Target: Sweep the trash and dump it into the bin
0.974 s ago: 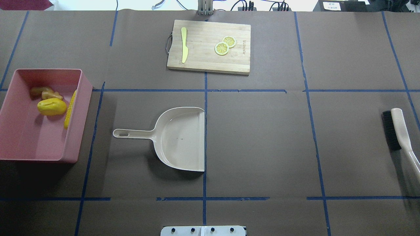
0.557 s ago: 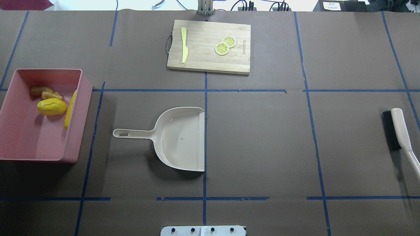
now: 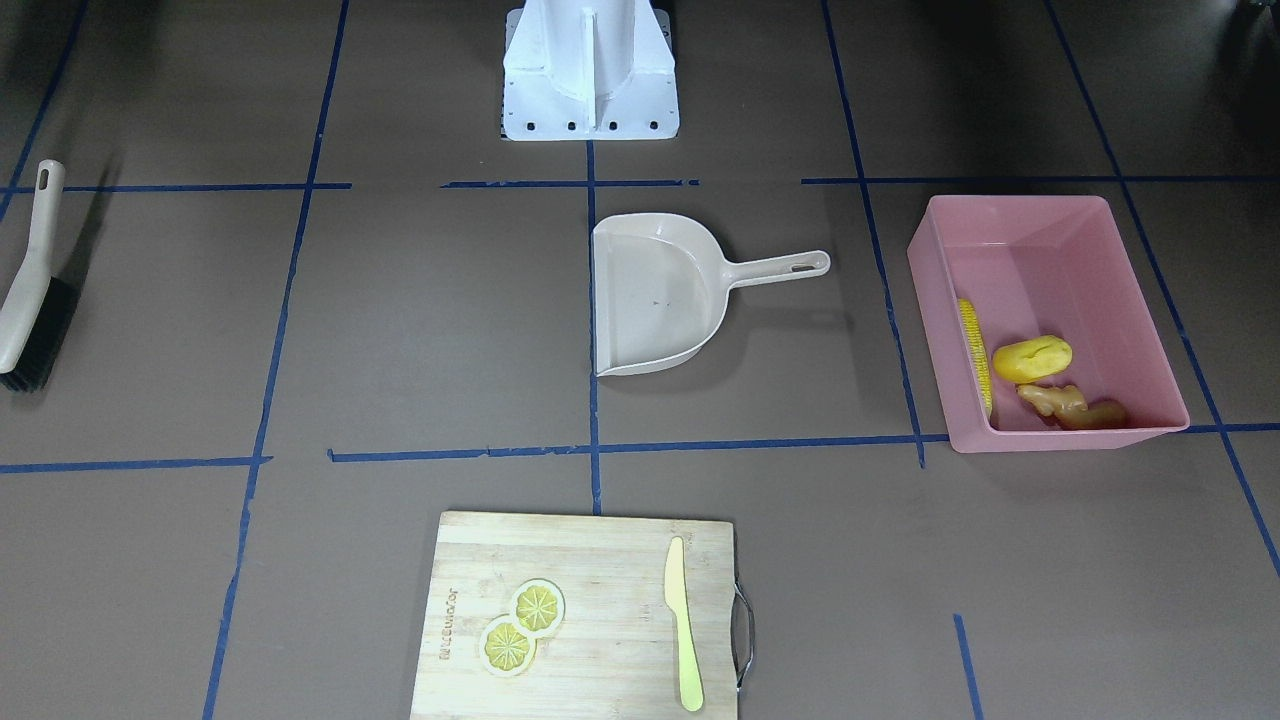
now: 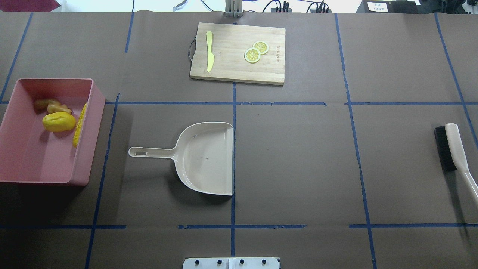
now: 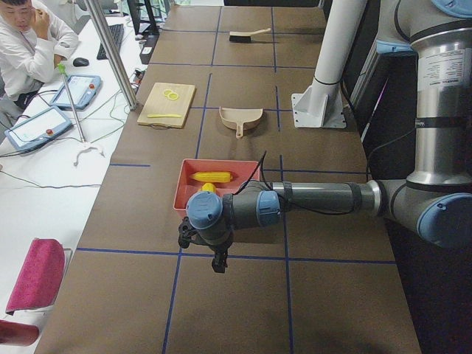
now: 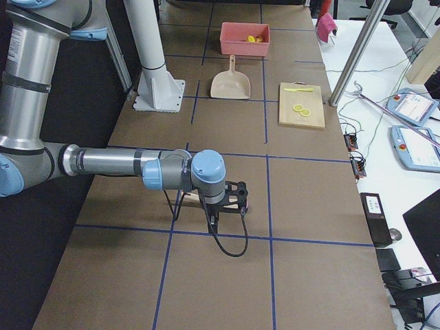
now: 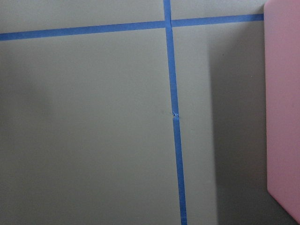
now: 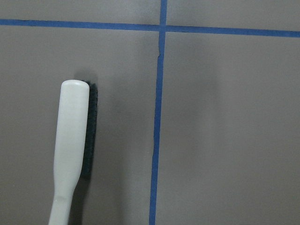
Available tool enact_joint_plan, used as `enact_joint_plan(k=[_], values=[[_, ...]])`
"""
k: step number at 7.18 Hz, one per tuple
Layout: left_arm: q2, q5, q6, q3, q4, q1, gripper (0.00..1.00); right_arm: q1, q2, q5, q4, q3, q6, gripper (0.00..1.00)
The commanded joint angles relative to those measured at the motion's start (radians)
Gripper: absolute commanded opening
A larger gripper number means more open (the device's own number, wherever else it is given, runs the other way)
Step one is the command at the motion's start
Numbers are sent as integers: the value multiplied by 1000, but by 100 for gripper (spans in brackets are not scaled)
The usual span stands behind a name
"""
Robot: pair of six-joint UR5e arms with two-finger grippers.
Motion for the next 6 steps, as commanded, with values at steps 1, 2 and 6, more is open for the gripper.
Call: enact_joint_plan(k=[1, 2, 6], values=[[0, 1, 3, -7, 0, 0, 100, -5, 6, -55, 0, 2, 9, 100], [0, 10, 6, -9, 0, 0, 100, -6, 4, -52, 1, -1, 10, 100], [0, 11, 7, -12, 0, 0, 100, -14, 6, -15, 1, -7, 15, 100]])
